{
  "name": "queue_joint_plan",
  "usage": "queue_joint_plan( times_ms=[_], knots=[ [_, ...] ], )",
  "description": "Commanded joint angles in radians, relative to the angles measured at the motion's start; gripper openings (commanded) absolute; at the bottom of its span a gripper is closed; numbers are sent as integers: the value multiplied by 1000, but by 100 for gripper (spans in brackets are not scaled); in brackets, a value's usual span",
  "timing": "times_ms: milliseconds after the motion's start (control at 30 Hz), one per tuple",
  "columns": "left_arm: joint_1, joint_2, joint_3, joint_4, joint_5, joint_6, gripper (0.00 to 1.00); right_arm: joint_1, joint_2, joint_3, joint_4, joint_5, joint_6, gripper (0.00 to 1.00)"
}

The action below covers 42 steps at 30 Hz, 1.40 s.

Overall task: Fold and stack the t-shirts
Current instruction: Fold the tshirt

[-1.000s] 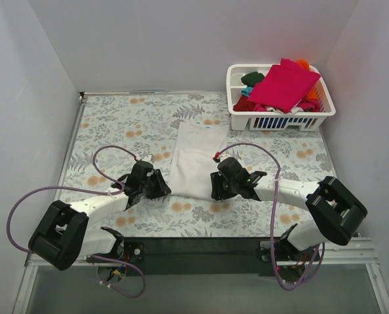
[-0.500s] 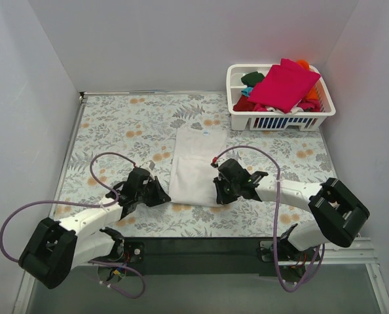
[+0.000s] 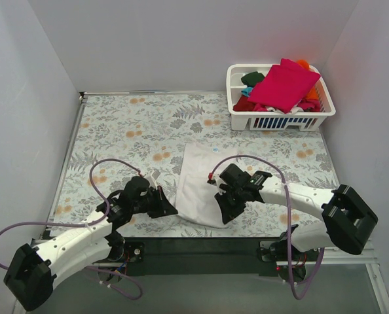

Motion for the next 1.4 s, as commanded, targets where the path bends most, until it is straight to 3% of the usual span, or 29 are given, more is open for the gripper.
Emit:
queue_joint_plan(
  times_ms=[0,333,500,800,900,1133,1367],
  knots=[
    [-38,-46,41,-99,83,-42,0,5,-41,53,-138,-138,-65,1],
    [-63,-42,222,-339,314,85,0,6,-58,106,-322,-398,-232,1],
    [-63,-66,210,-337,529,74,0,24,-89,124,-320,-532,-245,1],
    [-61,-132,199,-345,684,76,0,51,-150,164,-322,-635,-245,1],
    [-61,-169,216,-287,671,27,0,49,-155,201,-324,-630,-253,1],
    [-61,-250,199,-100,487,-82,0,25,-161,270,-327,-524,-257,1],
    [-61,-289,136,22,362,-133,0,-93,-176,287,-327,-503,-265,1]
  ],
)
